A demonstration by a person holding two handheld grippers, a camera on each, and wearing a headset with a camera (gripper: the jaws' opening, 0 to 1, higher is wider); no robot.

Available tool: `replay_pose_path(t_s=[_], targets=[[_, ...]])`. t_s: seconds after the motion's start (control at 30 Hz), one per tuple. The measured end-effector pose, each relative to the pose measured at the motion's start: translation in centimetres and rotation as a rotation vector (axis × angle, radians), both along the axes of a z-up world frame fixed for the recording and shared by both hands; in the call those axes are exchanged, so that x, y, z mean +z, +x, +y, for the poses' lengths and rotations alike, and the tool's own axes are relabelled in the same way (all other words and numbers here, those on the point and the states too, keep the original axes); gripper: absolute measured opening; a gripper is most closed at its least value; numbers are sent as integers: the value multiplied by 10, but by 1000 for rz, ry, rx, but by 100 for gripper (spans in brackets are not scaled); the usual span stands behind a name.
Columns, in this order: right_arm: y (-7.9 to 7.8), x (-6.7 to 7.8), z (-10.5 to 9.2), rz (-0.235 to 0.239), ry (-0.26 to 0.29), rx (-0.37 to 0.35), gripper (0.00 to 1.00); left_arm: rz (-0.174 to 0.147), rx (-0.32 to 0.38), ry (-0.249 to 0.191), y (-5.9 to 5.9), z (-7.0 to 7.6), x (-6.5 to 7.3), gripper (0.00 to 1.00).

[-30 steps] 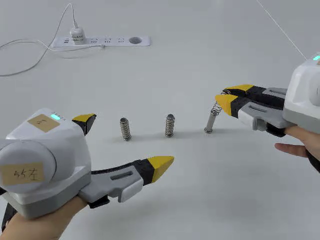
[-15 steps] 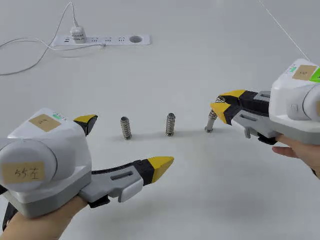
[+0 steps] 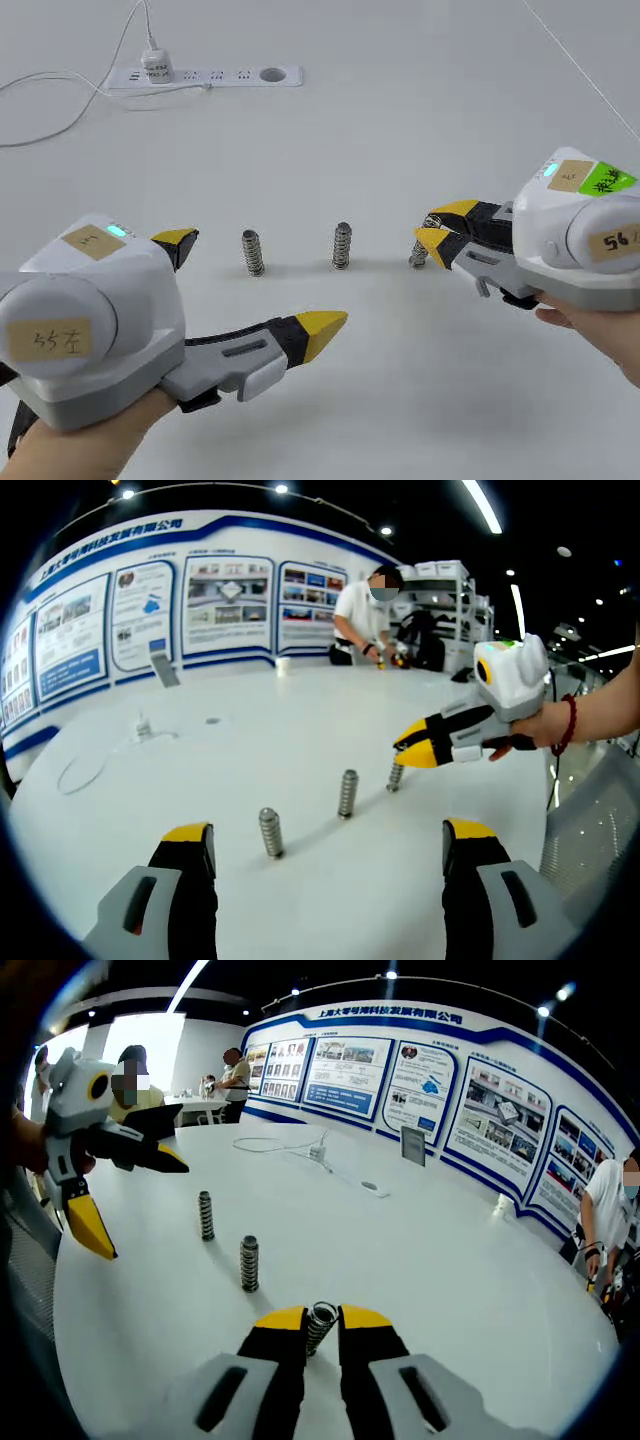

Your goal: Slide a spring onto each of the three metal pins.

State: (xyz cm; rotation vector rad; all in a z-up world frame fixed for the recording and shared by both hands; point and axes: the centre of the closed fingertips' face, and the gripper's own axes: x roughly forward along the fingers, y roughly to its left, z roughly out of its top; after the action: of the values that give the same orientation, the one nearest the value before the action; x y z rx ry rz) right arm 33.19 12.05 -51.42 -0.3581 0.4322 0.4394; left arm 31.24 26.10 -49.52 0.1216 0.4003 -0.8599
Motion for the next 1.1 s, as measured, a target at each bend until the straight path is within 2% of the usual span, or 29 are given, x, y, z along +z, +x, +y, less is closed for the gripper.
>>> replay_pose_path(t_s=[0.33, 0.93, 1.0, 1.1], targets=[[0, -9, -2, 13, -13, -6, 13, -1, -3, 5, 0, 0, -1, 95], [0, -8, -1, 12, -8, -10, 14, 3, -9, 14, -1, 1, -2, 93], [0, -7, -1, 14, 0, -15, 17, 5, -7, 16, 0, 1, -2, 93], [-2, -2, -1, 17, 46, -34, 19, 7, -7, 21, 0, 2, -1, 93]])
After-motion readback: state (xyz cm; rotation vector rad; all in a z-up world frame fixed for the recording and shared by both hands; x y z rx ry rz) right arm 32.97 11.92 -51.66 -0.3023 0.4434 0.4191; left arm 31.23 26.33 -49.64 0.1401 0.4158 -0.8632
